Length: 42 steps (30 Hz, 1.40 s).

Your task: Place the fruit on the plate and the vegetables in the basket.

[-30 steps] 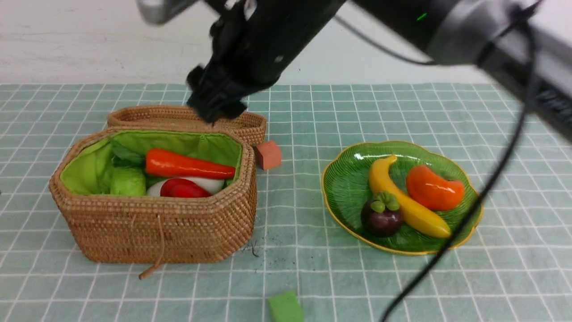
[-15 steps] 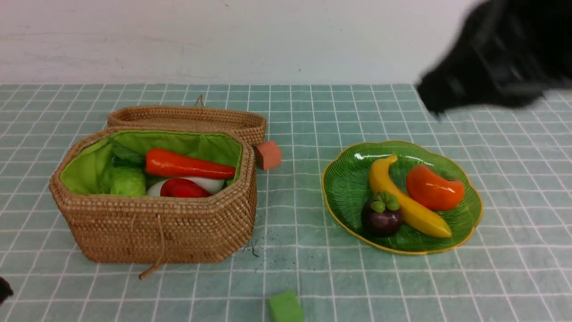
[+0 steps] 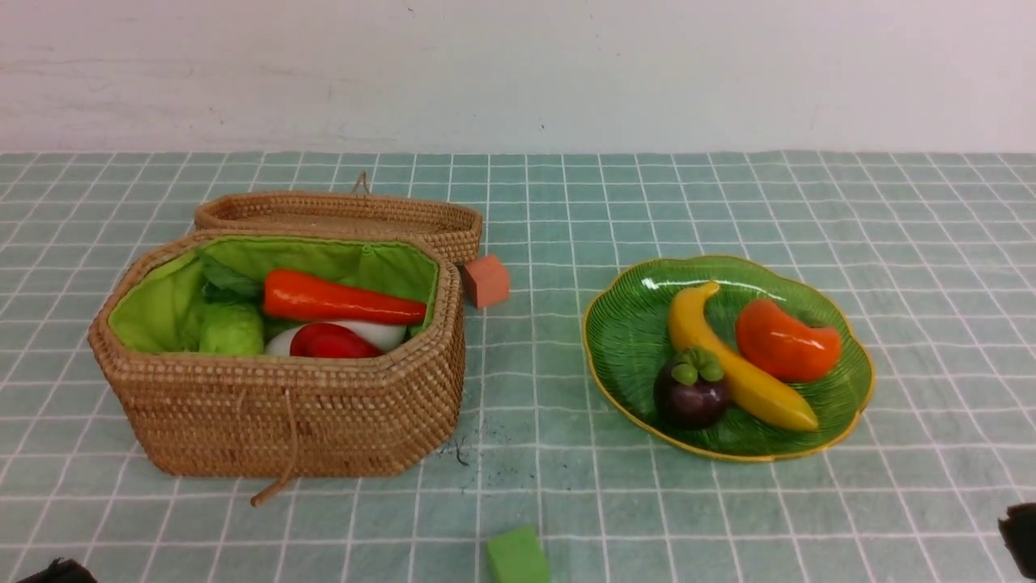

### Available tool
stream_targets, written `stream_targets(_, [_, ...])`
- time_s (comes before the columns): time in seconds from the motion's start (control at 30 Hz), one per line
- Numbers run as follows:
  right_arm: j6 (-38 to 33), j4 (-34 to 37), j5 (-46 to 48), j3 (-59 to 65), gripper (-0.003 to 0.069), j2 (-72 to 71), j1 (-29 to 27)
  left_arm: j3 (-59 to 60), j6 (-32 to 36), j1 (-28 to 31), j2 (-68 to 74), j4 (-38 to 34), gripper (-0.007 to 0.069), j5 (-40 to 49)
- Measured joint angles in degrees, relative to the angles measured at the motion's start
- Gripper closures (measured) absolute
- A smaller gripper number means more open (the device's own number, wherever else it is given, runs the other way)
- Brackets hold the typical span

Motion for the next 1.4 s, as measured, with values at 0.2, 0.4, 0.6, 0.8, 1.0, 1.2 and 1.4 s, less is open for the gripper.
stream_targets(0.2, [0.0, -0.1, 0.0, 0.3, 0.0664, -0.9, 0.0, 1.4, 0.1, 0.0, 0.0, 0.0, 0.0638, 0.2])
stream_targets(0.4, [0.0, -0.5, -0.2, 0.4, 0.0661, -2.0, -6.3, 1.7, 0.1, 0.0, 0.0, 0.0, 0.0638, 0.4])
stream_targets(0.6, [-7.1, -1.0, -26.1, 15.5, 0.0661, -14.3, -23.5, 1.7, 0.1, 0.0, 0.0, 0.0, 0.0636, 0.4])
stream_targets(0.8, [-11.7, 0.2, -48.8, 43.8, 0.0661, -33.4, -36.5, 1.7, 0.1, 0.0, 0.0, 0.0, 0.0632, 0.4])
stream_targets(1.0, [-14.4, -0.5, -50.5, 62.5, 0.0661, -48.7, -42.2, 1.7, 0.1, 0.0, 0.0, 0.0, 0.0627, 0.5])
stream_targets(1.2, [-16.8, -1.0, -50.5, 63.0, 0.0659, -49.6, -42.9, 1.7, 0.1, 0.0, 0.0, -0.2, 0.0623, 0.8])
stream_targets(1.4, [-17.6, -0.5, -50.5, 63.0, 0.0656, -49.6, -42.9, 1.7, 0.1, 0.0, 0.0, -0.2, 0.0621, 1.0])
